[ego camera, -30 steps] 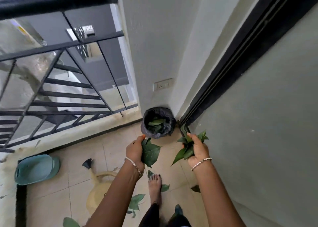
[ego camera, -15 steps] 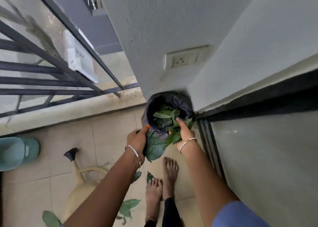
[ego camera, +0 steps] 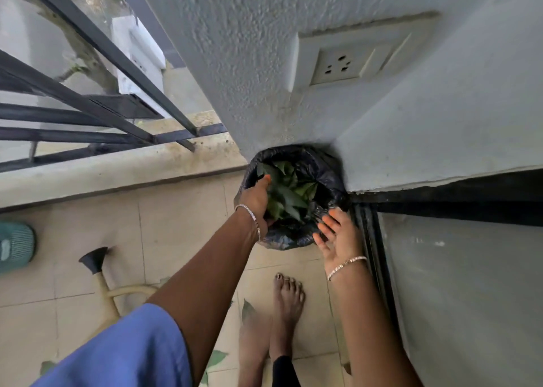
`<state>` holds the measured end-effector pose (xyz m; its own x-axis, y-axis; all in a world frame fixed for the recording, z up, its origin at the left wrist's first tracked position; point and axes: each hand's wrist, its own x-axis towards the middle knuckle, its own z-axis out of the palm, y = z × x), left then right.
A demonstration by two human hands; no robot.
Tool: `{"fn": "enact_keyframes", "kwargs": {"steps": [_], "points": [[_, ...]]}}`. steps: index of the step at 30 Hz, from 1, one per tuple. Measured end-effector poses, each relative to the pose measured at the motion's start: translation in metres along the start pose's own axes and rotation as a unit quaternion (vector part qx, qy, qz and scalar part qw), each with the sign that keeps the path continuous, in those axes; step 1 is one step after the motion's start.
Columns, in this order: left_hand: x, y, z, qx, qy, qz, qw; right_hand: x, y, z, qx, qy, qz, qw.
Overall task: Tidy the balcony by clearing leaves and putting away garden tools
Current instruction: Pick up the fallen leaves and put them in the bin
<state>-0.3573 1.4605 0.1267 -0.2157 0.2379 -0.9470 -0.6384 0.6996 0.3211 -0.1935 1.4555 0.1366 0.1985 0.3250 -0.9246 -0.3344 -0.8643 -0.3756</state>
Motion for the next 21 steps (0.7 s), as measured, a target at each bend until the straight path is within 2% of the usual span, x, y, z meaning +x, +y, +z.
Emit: {"fn": "enact_keyframes", "kwargs": {"steps": [2,4,5,7,9,12,16,18,19,21], "points": [[0.001,0.0,0.0,0.012,-0.01,-0.004,1.0,-0.004,0.009,-0.005,-0.04,0.032,-0.052,0.997],[-0.005,-0.005,-0.002,0.04,-0.002,0.032,0.999,-0.007,0.017,-0.005,-0.121,0.049,-0.156,0.979],[-0.01,-0.009,-0.005,0.067,0.02,0.057,0.996,-0.008,0.022,-0.003,-0.183,0.041,-0.225,0.956],[-0.025,-0.019,-0.013,0.112,0.058,0.107,0.986,-0.007,0.029,0.007,-0.316,-0.004,-0.337,0.887],[-0.034,-0.032,-0.026,0.133,0.078,0.161,0.975,0.002,0.033,0.026,-0.43,-0.055,-0.375,0.819],[-0.035,-0.048,-0.045,0.152,0.095,0.202,0.963,0.042,0.038,0.061,-0.586,-0.079,-0.314,0.743],[-0.013,-0.067,-0.063,0.139,0.097,0.192,0.967,0.106,0.041,0.087,-0.697,-0.112,-0.18,0.685],[-0.003,-0.071,-0.067,0.138,0.099,0.19,0.967,0.126,0.035,0.092,-0.733,-0.14,-0.149,0.649],[0.001,-0.071,-0.068,0.138,0.101,0.189,0.967,0.129,0.029,0.095,-0.741,-0.145,-0.147,0.639],[0.004,-0.069,-0.068,0.13,0.108,0.187,0.968,0.125,0.021,0.102,-0.735,-0.136,-0.166,0.643]]}}
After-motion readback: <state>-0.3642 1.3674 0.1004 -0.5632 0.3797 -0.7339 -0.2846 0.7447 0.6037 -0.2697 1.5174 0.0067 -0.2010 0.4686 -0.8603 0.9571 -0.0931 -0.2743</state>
